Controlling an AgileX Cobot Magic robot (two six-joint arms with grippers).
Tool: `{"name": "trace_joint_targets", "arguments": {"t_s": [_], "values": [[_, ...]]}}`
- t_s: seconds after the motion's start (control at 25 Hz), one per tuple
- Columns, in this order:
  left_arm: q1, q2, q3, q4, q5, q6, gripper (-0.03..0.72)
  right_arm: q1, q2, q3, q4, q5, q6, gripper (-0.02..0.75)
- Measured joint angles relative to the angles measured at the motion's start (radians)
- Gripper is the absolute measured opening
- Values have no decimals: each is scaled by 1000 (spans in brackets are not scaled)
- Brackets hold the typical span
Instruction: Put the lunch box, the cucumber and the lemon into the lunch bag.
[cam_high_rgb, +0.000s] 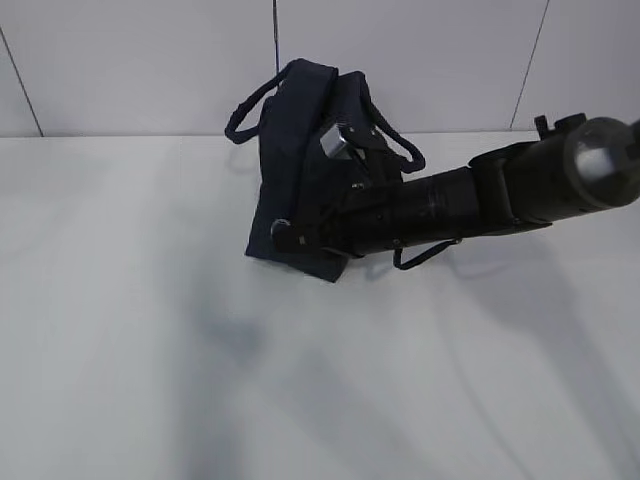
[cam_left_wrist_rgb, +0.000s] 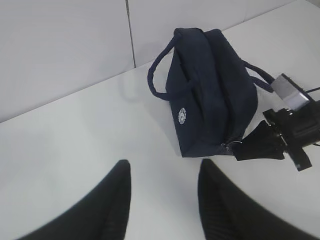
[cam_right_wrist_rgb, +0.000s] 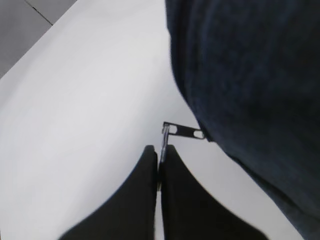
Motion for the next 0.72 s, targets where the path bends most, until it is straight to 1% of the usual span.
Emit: {"name": "trace_joint_targets", "arguments": {"t_s": [0.12, 0.4, 0.56, 0.72], "values": [[0, 0, 0, 0, 1, 0, 301, 0, -32, 0, -29, -5, 22, 0], [0, 0, 0, 0, 11, 0, 301, 0, -84, 0, -44, -20, 36, 0], [0, 0, 0, -2, 24, 0, 301, 0, -92, 0, -35, -34, 40, 0], [0, 0, 0, -2, 51, 0, 301, 0, -93, 0, -2, -39, 41, 0]]}}
